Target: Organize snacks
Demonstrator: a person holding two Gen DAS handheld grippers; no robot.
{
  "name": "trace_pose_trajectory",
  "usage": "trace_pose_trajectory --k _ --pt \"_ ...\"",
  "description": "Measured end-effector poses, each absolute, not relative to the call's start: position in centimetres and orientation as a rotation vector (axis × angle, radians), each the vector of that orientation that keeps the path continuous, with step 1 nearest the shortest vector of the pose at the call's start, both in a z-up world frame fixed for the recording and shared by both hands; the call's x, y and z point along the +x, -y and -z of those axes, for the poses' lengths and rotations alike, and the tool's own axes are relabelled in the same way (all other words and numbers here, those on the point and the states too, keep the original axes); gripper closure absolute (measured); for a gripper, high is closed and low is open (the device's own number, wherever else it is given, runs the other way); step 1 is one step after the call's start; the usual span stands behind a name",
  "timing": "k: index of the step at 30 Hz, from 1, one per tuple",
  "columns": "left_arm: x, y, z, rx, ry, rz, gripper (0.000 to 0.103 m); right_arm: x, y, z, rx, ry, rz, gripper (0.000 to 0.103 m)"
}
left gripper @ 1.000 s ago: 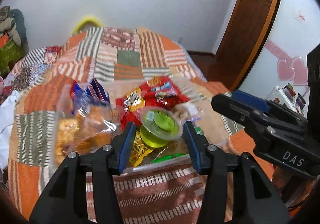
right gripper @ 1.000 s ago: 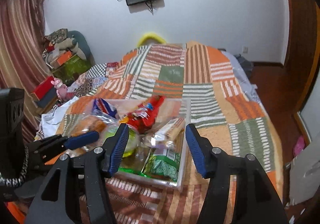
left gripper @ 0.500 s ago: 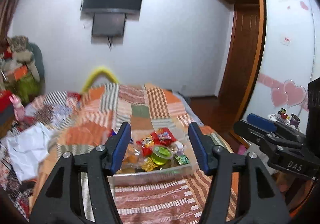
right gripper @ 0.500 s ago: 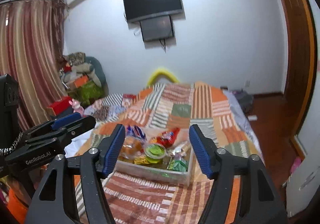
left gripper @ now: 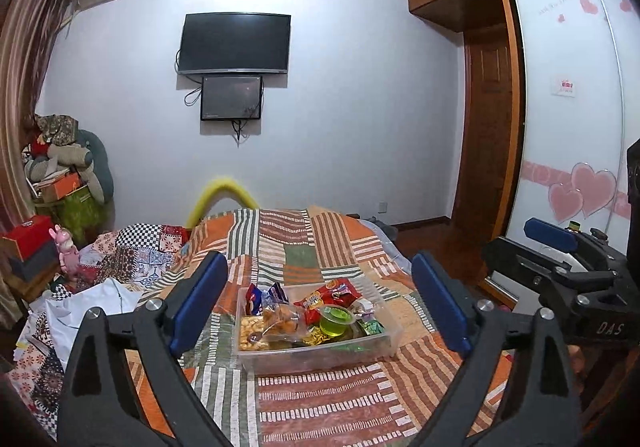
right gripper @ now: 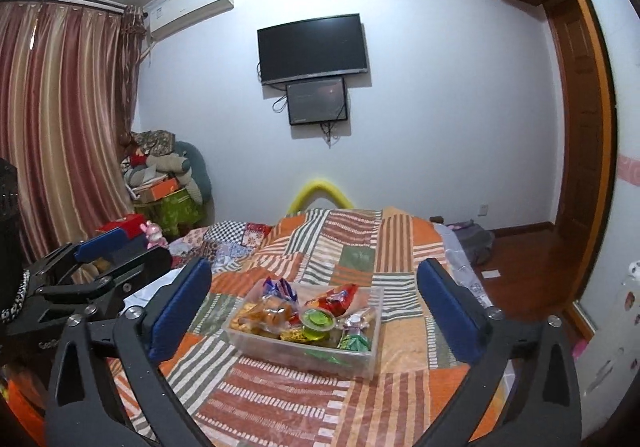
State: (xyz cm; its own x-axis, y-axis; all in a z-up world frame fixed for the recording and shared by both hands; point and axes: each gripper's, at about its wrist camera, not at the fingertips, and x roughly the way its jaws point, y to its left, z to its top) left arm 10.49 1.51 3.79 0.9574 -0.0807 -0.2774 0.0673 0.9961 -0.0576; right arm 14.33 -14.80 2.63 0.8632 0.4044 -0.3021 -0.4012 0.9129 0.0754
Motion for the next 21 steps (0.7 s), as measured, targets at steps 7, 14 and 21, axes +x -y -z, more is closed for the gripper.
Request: trace_pose_trajectory --k 7,14,21 --pt "10.3 -1.7 -3.4 -0.056 -0.292 0.066 0.005 13.6 14.9 -2.1 0.001 -0.332 -0.421 0.000" --pt "10.1 -2.1 -3.0 -0.062 -0.291 0.057 0.002 13.1 15.3 -2.1 -0.003 -0.334 -0.424 0.000" --pt "10.2 -1.9 -2.7 -0.057 -0.296 0.056 0.002 12.8 15.5 -1.9 0.001 -0.337 -0.426 0.000"
